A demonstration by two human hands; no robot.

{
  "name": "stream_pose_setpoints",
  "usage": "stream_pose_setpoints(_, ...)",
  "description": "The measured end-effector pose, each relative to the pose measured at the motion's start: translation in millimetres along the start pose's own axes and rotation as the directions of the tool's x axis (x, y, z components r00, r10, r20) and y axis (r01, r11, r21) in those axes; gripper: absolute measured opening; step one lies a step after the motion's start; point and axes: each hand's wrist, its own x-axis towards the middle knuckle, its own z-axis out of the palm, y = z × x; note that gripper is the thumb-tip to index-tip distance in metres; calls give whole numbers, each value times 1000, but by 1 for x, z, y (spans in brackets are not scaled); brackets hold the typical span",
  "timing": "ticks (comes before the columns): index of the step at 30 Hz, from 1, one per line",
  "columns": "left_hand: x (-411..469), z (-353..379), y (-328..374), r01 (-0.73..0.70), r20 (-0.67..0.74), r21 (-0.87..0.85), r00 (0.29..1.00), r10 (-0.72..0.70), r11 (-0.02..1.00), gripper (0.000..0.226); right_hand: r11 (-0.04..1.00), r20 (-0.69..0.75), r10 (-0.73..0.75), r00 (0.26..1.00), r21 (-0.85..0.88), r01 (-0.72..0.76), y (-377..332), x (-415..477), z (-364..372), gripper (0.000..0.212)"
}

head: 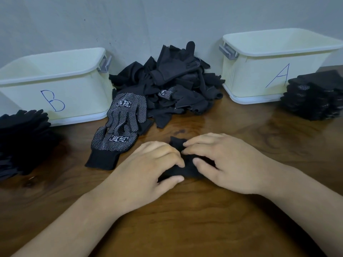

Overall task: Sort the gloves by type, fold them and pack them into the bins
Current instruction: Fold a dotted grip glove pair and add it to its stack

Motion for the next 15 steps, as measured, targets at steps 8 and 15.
stream_pose_setpoints(8,10,0,8,55,-147,33,988,-49,998,27,996,-69,16,997,-85,-22,-10,5,3,30)
stream_pose_setpoints(15,7,-9,23,217,-335,-395,871,-360,893,15,892,-113,203,973,430,-137,-13,0,-11,11)
